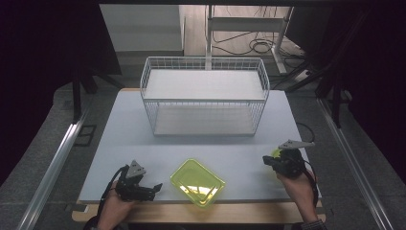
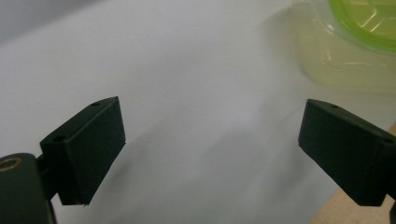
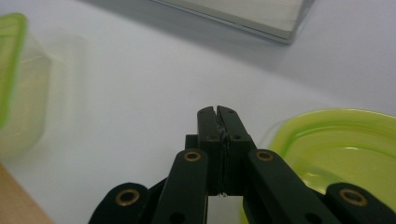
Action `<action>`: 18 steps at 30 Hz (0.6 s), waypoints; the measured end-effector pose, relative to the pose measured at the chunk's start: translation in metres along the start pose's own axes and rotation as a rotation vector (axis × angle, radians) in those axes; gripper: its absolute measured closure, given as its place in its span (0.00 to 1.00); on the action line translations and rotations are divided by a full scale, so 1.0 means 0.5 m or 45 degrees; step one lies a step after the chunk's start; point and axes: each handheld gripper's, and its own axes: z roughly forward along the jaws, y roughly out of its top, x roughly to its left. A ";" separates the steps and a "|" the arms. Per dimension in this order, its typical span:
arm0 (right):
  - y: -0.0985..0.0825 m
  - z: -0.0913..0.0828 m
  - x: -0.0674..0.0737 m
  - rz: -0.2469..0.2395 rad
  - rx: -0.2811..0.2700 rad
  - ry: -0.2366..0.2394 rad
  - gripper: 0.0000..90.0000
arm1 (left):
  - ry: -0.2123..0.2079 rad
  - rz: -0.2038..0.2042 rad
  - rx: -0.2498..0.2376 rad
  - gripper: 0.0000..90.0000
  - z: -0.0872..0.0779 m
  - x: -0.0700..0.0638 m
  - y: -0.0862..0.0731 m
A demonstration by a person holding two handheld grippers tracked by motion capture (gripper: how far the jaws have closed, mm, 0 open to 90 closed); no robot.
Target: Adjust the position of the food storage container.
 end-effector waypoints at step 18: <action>-0.050 0.017 0.140 -0.063 0.045 0.297 0.98 | -0.181 0.077 0.012 0.96 0.044 -0.002 0.056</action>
